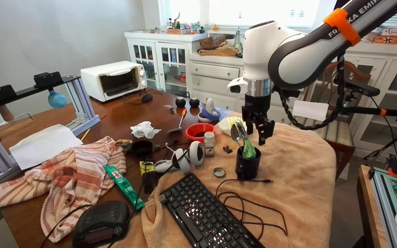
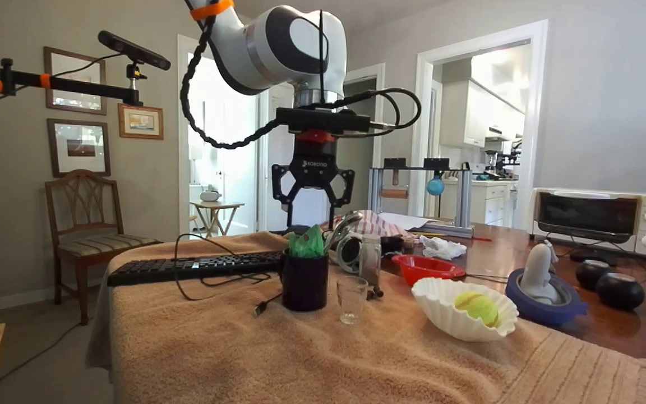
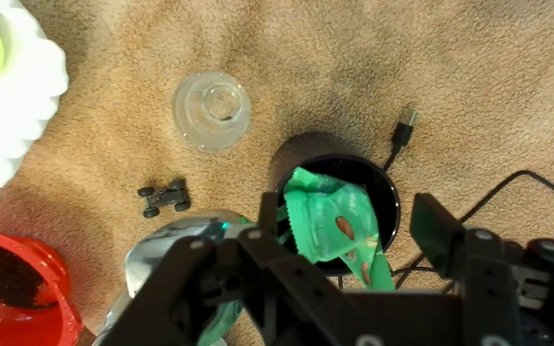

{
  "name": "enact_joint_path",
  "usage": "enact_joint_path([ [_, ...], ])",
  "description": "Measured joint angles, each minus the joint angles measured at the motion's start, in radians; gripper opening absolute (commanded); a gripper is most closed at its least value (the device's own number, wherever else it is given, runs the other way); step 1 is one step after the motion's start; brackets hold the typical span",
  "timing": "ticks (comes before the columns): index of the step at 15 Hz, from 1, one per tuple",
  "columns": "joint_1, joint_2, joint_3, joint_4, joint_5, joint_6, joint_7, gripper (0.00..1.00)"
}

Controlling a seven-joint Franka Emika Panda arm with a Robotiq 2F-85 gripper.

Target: Put the objects on the white plate into the black cup

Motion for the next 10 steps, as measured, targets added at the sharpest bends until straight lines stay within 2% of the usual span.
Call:
enact_joint_path([
  [2, 0.000, 0.025, 0.003, 0.017, 0.000, 0.015, -0.016, 0.68],
  [3, 0.000, 0.037, 0.006, 0.025, 0.000, 0.018, -0.021, 0.45],
  [5, 0.000, 0.052, 0.014, 0.033, 0.000, 0.026, -0.034, 0.43],
  [10, 0.000, 0.071, 0.034, 0.047, 0.000, 0.030, -0.054, 0.03],
])
